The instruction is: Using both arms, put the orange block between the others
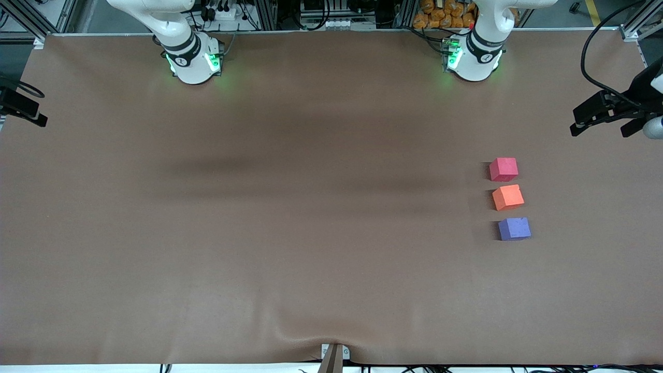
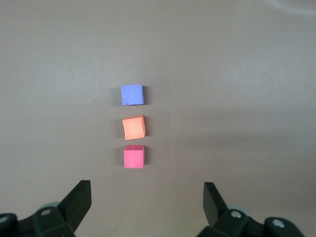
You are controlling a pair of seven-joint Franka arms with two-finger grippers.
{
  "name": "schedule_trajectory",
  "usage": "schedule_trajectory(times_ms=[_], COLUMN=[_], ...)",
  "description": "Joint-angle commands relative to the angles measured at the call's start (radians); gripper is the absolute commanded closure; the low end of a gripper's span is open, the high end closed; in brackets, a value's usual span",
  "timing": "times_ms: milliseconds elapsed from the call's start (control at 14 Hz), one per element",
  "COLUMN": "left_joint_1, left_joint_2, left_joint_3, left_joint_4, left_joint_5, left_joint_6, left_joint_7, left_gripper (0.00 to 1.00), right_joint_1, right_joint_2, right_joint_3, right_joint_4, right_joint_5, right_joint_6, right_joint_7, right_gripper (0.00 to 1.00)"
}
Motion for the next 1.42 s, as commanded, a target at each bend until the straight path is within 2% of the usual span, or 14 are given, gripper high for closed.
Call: schedule_trajectory(times_ms=[0, 356, 641, 1211, 1353], left_joint_1=[-0.029, -0.029, -0.03, -0.021, -0.021], left_joint_2=[-0.052, -0.06, -0.106, -0.124, -0.117], left_joint_3=[0.018, 0.018, 0.012, 0.032, 0.034], left_joint_4=[-0.062, -0.094, -0.171, -0.159, -0.125], left_joint_5=[-0.014, -0.015, -0.015, 0.002, 0.003], left_joint_6=[-0.006, -0.009, -0.014, -0.014, -0.014], left_joint_7=[0.007, 0.007, -0.014, -0.056, -0.051], left_gripper=[0.0, 0.0, 0.0, 0.0, 0.0], right_joint_1=[-0.007, -0.01, -0.009, -0.009, -0.008], right_joint_2=[-0.003, -0.003, -0.003, -0.003, -0.003], right_joint_3=[0.006, 0.006, 0.006, 0.006, 0.006], right_joint_4=[0.001, 0.003, 0.003, 0.003, 0.003], right_joint_5=[0.012, 0.011, 0.011, 0.011, 0.011], right_joint_6=[0.002, 0.0, -0.003, -0.004, -0.006], right_joint_7=[0.013, 0.013, 0.013, 0.013, 0.013], right_gripper=[0.0, 0.0, 0.0, 0.0, 0.0])
